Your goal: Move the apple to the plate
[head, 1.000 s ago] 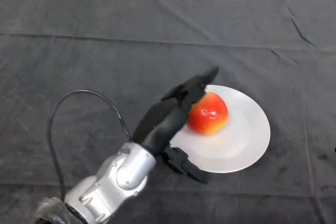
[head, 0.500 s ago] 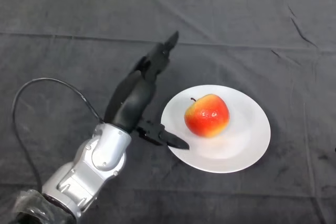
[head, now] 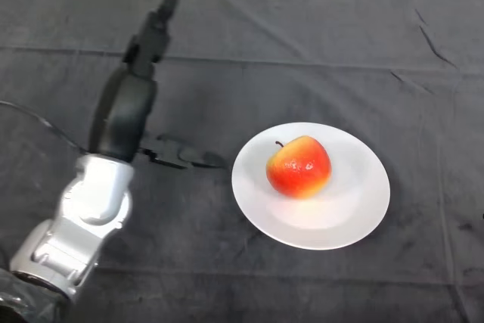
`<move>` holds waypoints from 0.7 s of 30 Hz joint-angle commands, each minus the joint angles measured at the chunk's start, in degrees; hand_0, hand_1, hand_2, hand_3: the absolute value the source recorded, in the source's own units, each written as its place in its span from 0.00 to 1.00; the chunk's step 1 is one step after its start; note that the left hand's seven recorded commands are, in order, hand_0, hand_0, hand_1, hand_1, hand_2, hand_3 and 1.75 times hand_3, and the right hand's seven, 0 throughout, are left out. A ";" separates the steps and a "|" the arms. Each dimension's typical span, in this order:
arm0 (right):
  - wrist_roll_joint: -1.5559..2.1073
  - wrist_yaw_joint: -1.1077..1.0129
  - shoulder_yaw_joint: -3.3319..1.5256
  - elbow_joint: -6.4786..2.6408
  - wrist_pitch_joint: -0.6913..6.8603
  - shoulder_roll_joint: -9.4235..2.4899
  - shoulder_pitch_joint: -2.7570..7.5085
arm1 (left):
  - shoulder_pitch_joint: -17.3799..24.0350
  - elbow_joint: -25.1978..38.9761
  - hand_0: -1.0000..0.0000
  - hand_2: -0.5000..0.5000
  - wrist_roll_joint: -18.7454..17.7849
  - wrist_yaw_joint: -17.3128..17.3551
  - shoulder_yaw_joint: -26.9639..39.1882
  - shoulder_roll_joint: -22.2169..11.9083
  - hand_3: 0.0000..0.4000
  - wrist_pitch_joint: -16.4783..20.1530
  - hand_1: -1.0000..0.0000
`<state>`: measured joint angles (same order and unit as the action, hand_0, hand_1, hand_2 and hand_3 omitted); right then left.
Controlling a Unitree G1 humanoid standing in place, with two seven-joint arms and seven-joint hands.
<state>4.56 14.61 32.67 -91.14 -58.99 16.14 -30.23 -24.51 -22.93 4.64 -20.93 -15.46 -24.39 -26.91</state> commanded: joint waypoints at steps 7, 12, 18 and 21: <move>1.45 -0.10 0.22 -5.20 5.39 -4.48 5.62 | 3.02 -1.25 1.00 0.50 -1.69 -1.35 6.65 -4.05 0.00 -1.64 1.00; 1.46 -0.11 0.20 -5.20 5.40 -4.48 5.63 | 4.32 -0.51 1.00 0.50 -2.67 -1.39 9.88 -5.21 0.00 -1.58 1.00; 1.49 -0.11 0.18 -5.18 5.41 -4.48 5.63 | 6.30 0.51 1.00 0.50 -3.32 -2.07 13.54 -6.05 0.00 -1.94 1.00; 1.50 -0.11 0.17 -5.18 5.41 -4.48 5.63 | 7.29 0.17 1.00 0.50 -3.83 -2.24 15.53 -6.54 0.00 -2.83 1.00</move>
<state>5.38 14.42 32.65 -91.47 -58.53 16.04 -30.17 -17.92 -22.95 1.13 -22.34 -0.27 -28.28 -28.48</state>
